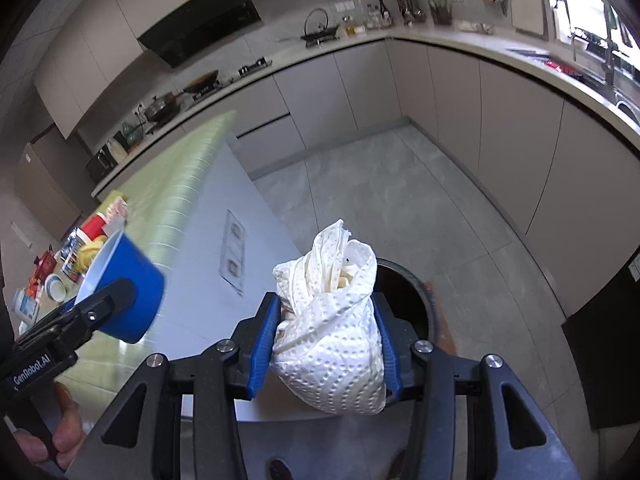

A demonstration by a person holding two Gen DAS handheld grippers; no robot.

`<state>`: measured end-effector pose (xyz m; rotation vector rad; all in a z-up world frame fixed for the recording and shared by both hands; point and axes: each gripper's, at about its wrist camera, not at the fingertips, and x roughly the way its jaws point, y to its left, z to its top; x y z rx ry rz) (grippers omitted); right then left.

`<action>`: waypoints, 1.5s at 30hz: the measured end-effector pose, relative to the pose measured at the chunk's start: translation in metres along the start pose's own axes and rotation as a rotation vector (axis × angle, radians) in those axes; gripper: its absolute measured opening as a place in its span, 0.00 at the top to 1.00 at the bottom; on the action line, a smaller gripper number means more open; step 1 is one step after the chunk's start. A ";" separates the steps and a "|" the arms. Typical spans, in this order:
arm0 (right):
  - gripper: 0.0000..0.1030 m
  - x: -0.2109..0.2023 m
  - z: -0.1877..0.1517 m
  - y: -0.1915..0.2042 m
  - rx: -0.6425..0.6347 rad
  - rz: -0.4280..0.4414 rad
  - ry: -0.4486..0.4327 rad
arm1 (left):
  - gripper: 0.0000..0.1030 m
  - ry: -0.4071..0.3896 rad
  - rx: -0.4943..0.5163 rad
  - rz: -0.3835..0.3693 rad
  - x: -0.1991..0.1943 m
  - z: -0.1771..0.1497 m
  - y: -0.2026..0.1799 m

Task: Collect trash
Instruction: 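Carry the blue cup and white tissue in both tools over the bin, then open both tools to drop the blue cup and tissue into the bin, then move both tools back toward the remaining items on the table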

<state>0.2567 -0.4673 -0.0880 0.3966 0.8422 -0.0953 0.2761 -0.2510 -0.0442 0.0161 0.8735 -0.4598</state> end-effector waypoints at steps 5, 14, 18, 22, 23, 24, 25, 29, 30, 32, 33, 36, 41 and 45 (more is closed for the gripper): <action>0.53 0.035 -0.002 -0.037 -0.004 0.042 0.069 | 0.25 0.069 -0.001 0.017 0.051 -0.013 -0.030; 0.51 0.108 -0.017 -0.067 -0.043 0.087 0.175 | 0.24 0.204 -0.075 0.069 0.125 -0.049 -0.019; 0.31 0.128 -0.018 -0.076 -0.060 0.053 0.198 | 0.22 0.262 -0.119 0.090 0.148 -0.053 -0.015; 0.24 0.126 -0.012 -0.083 -0.058 0.056 0.178 | 0.16 0.270 -0.142 0.107 0.149 -0.048 -0.008; 0.24 0.123 -0.011 -0.084 -0.052 0.049 0.163 | 0.16 0.266 -0.147 0.103 0.150 -0.044 -0.011; 0.24 0.120 -0.007 -0.083 -0.048 0.048 0.152 | 0.16 0.255 -0.148 0.106 0.146 -0.042 -0.011; 0.24 0.115 -0.004 -0.085 -0.041 0.047 0.140 | 0.13 0.241 -0.145 0.113 0.142 -0.040 -0.011; 0.24 0.100 0.004 -0.086 -0.027 0.024 0.113 | 0.12 0.232 -0.128 0.102 0.136 -0.032 -0.025; 0.24 0.096 0.005 -0.084 -0.025 0.013 0.105 | 0.12 0.215 -0.127 0.103 0.130 -0.029 -0.027; 0.24 0.088 0.008 -0.083 -0.015 0.003 0.095 | 0.12 0.190 -0.113 0.107 0.116 -0.022 -0.030; 0.24 0.082 0.010 -0.080 -0.012 -0.006 0.088 | 0.12 0.177 -0.105 0.109 0.107 -0.019 -0.031; 0.24 0.068 0.015 -0.075 -0.002 -0.034 0.067 | 0.12 0.165 -0.085 0.120 0.092 -0.003 -0.029; 0.24 0.035 0.025 -0.055 0.033 -0.064 0.025 | 0.12 0.139 -0.073 0.081 0.051 0.019 -0.020; 0.24 0.010 0.034 -0.023 0.042 -0.059 -0.021 | 0.12 0.077 -0.049 0.089 0.006 0.034 0.001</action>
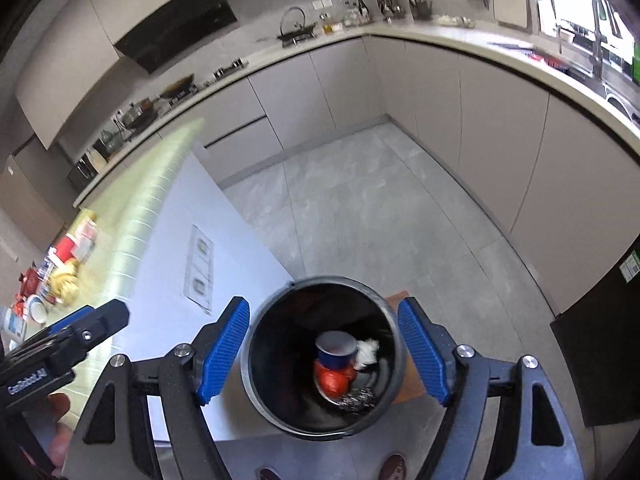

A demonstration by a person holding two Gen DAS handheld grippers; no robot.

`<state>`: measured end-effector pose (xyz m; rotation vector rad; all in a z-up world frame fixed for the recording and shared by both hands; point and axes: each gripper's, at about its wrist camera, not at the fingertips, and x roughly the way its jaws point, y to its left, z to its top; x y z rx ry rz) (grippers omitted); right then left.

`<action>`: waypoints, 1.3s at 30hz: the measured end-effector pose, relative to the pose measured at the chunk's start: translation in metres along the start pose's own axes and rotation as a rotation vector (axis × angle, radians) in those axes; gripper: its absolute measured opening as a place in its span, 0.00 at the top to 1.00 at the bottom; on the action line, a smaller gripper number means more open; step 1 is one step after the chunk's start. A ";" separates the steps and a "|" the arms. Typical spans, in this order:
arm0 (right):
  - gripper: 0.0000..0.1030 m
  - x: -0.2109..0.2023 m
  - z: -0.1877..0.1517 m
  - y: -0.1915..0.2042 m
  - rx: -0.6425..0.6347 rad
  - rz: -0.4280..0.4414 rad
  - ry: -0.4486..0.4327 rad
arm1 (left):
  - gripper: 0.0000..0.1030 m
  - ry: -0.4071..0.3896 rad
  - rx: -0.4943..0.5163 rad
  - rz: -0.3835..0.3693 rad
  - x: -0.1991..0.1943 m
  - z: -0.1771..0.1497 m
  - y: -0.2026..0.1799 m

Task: Collect trash
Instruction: 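Move both tools back toward the remaining items on the table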

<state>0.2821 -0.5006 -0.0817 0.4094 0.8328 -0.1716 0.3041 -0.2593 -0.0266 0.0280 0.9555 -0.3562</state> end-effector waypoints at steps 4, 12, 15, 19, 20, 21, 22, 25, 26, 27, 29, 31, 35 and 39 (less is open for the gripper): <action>0.24 -0.023 0.003 0.057 -0.024 0.049 -0.039 | 0.11 -0.045 -0.025 0.030 -0.040 0.003 0.054; 0.21 -0.021 -0.025 0.213 -0.123 0.155 -0.036 | 0.11 -0.042 -0.147 0.141 -0.071 -0.026 0.203; 0.21 -0.011 -0.042 0.266 -0.146 0.181 -0.027 | 0.11 -0.047 -0.188 0.199 -0.081 -0.036 0.260; 0.21 0.000 -0.065 0.331 -0.181 0.218 -0.013 | 0.11 -0.043 -0.253 0.260 -0.093 -0.043 0.338; 0.21 0.002 -0.067 0.342 -0.189 0.223 -0.010 | 0.11 -0.045 -0.269 0.279 -0.096 -0.046 0.354; 0.21 0.005 -0.071 0.355 -0.199 0.227 -0.004 | 0.11 -0.045 -0.282 0.292 -0.099 -0.049 0.365; 0.21 0.009 -0.075 0.370 -0.209 0.238 0.009 | 0.11 -0.044 -0.298 0.304 -0.101 -0.051 0.379; 0.21 0.018 -0.078 0.399 -0.236 0.253 0.026 | 0.11 -0.038 -0.334 0.325 -0.105 -0.055 0.408; 0.21 0.019 -0.078 0.406 -0.246 0.257 0.027 | 0.11 -0.037 -0.346 0.335 -0.105 -0.057 0.418; 0.21 0.022 -0.076 0.415 -0.263 0.259 0.027 | 0.11 -0.037 -0.355 0.344 -0.106 -0.058 0.425; 0.21 0.027 -0.072 0.428 -0.285 0.275 0.024 | 0.11 -0.036 -0.377 0.358 -0.105 -0.060 0.439; 0.21 0.036 -0.068 0.441 -0.308 0.306 0.024 | 0.11 -0.028 -0.397 0.393 -0.104 -0.061 0.453; 0.21 0.051 -0.062 0.466 -0.330 0.356 0.029 | 0.11 -0.019 -0.427 0.439 -0.109 -0.062 0.476; 0.21 0.062 -0.062 0.487 -0.348 0.383 0.042 | 0.11 -0.013 -0.436 0.473 -0.108 -0.059 0.499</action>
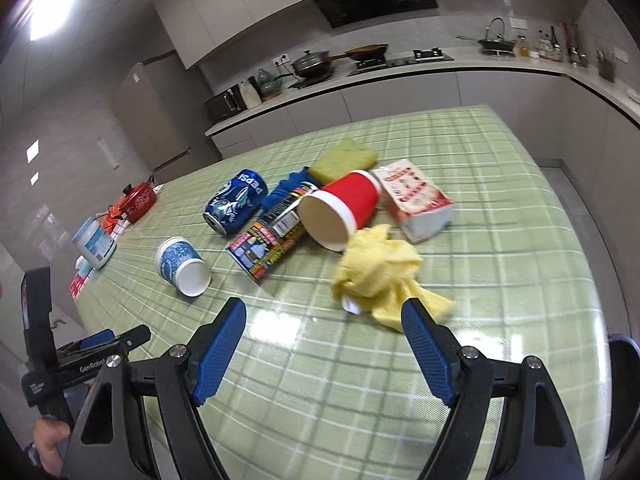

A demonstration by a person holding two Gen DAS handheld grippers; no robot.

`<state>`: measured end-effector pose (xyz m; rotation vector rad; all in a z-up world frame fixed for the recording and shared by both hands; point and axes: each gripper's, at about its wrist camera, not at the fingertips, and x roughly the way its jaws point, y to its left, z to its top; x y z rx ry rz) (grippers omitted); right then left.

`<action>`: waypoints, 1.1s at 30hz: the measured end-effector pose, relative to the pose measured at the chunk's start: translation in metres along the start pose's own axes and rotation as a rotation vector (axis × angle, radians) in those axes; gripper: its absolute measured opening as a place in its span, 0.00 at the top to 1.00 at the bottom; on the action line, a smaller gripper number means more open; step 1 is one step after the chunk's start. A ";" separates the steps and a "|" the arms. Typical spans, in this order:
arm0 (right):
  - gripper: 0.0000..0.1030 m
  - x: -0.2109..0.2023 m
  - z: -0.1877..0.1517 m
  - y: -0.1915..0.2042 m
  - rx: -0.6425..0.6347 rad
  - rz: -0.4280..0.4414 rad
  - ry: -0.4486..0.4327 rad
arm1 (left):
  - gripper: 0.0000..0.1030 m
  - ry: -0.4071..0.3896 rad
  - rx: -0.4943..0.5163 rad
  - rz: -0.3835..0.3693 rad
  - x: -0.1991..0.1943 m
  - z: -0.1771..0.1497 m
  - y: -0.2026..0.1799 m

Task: Collect trash
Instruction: 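Move both tools back toward the remaining items on the table, then grasp the blue-patterned paper cup with left tool while right tool grasps the yellow cloth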

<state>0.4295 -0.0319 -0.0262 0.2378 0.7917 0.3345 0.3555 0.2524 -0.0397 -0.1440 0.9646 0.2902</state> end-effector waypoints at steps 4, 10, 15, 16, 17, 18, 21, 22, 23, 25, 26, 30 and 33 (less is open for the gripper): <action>0.21 0.011 0.005 0.012 0.009 0.002 0.003 | 0.11 0.018 -0.001 -0.003 0.016 0.009 0.015; 0.21 0.028 0.009 0.036 0.034 -0.068 -0.024 | 0.11 0.068 0.047 -0.024 0.063 0.034 0.039; 0.21 0.039 0.008 0.047 0.118 -0.139 -0.044 | 0.11 0.094 0.136 -0.042 0.104 0.064 0.048; 0.21 0.042 0.007 0.051 0.136 -0.162 -0.053 | 0.11 0.095 0.156 -0.050 0.111 0.070 0.048; 0.21 0.043 0.006 0.052 0.150 -0.177 -0.058 | 0.11 0.095 0.170 -0.053 0.115 0.075 0.049; 0.21 0.044 0.005 0.055 0.163 -0.190 -0.064 | 0.11 0.093 0.184 -0.058 0.119 0.081 0.049; 0.21 0.047 0.001 0.060 0.197 -0.230 -0.077 | 0.11 0.074 0.215 -0.081 0.128 0.100 0.048; 0.21 0.047 0.000 0.061 0.204 -0.240 -0.078 | 0.11 0.063 0.226 -0.087 0.131 0.108 0.046; 0.21 0.048 -0.002 0.062 0.216 -0.252 -0.078 | 0.11 0.058 0.233 -0.092 0.133 0.113 0.044; 0.21 0.048 -0.004 0.064 0.229 -0.270 -0.073 | 0.11 0.046 0.243 -0.104 0.135 0.121 0.040; 0.21 0.048 -0.004 0.065 0.229 -0.279 -0.072 | 0.11 0.035 0.248 -0.107 0.136 0.125 0.037; 0.21 0.045 -0.001 0.065 0.220 -0.297 -0.070 | 0.11 0.018 0.234 -0.129 0.128 0.131 0.041; 0.21 0.050 0.004 0.064 0.190 -0.293 -0.062 | 0.11 0.012 0.208 -0.151 0.113 0.124 0.049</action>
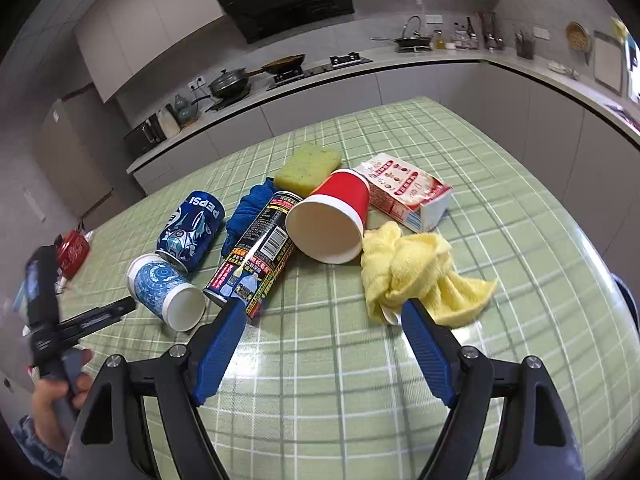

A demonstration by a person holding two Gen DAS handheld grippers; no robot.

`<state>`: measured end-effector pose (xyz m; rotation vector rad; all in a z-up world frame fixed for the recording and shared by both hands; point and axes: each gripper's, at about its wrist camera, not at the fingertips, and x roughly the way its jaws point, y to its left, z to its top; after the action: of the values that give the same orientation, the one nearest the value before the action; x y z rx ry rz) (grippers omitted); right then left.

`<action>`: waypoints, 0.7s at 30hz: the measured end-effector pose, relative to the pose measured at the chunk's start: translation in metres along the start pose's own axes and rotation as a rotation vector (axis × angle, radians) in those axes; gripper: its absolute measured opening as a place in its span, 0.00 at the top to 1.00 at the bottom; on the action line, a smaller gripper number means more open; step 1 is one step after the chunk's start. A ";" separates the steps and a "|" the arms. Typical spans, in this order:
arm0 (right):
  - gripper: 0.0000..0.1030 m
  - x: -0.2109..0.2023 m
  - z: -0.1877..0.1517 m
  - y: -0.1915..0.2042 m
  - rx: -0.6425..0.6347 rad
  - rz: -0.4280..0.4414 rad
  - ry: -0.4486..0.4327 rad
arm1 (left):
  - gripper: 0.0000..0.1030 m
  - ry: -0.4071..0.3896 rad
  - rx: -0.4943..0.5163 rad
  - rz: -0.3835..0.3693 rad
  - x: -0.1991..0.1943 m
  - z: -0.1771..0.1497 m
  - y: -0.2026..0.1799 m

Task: Collect trash
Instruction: 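Grasp the blue-patterned paper cup with left tool while right tool grasps the yellow cloth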

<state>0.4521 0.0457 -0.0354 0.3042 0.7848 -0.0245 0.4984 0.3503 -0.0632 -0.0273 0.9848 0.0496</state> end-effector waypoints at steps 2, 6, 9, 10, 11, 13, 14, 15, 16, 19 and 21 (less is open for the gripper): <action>0.21 0.004 0.002 -0.002 -0.002 0.005 0.006 | 0.11 0.005 -0.021 -0.019 -0.012 -0.010 0.001; 0.21 0.012 0.005 -0.008 -0.002 0.026 0.026 | 0.11 0.010 -0.030 -0.059 -0.030 -0.027 -0.008; 0.21 0.015 0.008 -0.012 -0.005 0.047 0.029 | 0.11 0.012 -0.028 -0.091 -0.035 -0.033 -0.024; 0.21 0.016 0.010 -0.012 -0.007 0.056 0.031 | 0.11 0.012 -0.021 -0.103 -0.037 -0.035 -0.031; 0.21 0.017 0.011 -0.013 -0.010 0.060 0.032 | 0.11 0.014 -0.008 -0.113 -0.037 -0.036 -0.039; 0.21 0.017 0.012 -0.013 -0.024 0.069 0.032 | 0.11 0.029 0.015 -0.135 -0.034 -0.038 -0.054; 0.21 0.017 0.012 -0.013 -0.025 0.070 0.033 | 0.11 0.037 0.025 -0.146 -0.033 -0.039 -0.061; 0.21 0.017 0.012 -0.015 -0.023 0.074 0.034 | 0.11 0.039 0.031 -0.148 -0.031 -0.042 -0.068; 0.21 0.017 0.012 -0.017 -0.021 0.077 0.034 | 0.11 0.039 0.036 -0.146 -0.029 -0.043 -0.074; 0.21 0.017 0.013 -0.024 -0.012 0.076 0.034 | 0.11 0.045 0.036 -0.132 -0.020 -0.041 -0.083; 0.21 0.018 0.013 -0.027 -0.004 0.074 0.037 | 0.11 0.043 0.019 -0.118 -0.014 -0.039 -0.083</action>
<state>0.4702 0.0176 -0.0464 0.3307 0.8093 0.0524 0.4631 0.2648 -0.0731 -0.0689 1.0249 -0.0691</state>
